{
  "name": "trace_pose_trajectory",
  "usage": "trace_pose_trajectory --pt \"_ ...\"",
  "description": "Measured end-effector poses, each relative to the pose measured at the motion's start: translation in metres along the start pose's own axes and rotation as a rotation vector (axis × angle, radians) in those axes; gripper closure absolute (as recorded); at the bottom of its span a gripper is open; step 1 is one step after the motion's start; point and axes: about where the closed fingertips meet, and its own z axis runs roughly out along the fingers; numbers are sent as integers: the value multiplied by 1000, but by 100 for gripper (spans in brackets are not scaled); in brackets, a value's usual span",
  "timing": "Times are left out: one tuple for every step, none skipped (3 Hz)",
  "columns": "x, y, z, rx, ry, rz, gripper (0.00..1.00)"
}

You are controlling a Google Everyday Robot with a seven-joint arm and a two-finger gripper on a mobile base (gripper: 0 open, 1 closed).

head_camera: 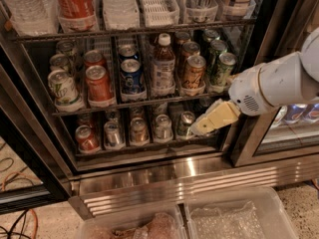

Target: Pick orange can from middle shelf of fridge

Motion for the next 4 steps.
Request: trace_pose_trajectory --pt "-1 0 0 3 -2 0 0" --pt "-8 0 6 16 -7 3 0" --pt "-3 -1 39 -4 -33 60 0" --pt "10 -6 67 31 -65 155 0"
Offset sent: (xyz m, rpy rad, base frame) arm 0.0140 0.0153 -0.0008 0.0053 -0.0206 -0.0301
